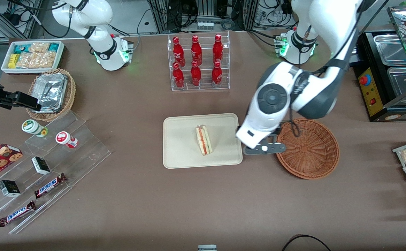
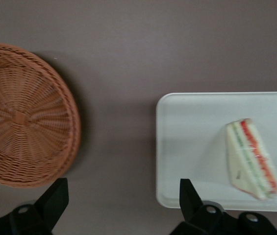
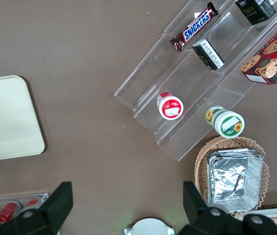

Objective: Place sandwich from basket to tray

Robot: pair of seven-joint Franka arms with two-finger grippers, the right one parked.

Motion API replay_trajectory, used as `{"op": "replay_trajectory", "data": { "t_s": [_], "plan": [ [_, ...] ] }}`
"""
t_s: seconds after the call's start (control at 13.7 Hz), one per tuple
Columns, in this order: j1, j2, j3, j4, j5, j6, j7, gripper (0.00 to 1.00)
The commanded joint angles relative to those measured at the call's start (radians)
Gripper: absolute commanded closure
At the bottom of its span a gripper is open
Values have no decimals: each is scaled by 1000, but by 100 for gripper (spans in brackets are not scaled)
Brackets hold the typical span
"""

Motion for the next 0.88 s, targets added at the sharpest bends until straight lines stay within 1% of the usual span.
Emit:
{"op": "replay_trajectory", "data": {
  "t_s": [0.0, 0.15, 0.22, 0.51, 0.66, 0.73, 0.8],
  "plan": [
    [60, -94, -5, -108, -18, 1, 100, 0],
    [108, -139, -7, -165, -26, 7, 152, 0],
    [134, -166, -5, -183, -56, 4, 199, 0],
    [249, -269, -5, -260, -111, -4, 354, 0],
    [293, -317, 1, -279, -128, -72, 451, 0],
    [310, -346, 15, -286, -128, -109, 491, 0],
    [301, -364, 65, -280, -133, -145, 535, 0]
  ]
}}
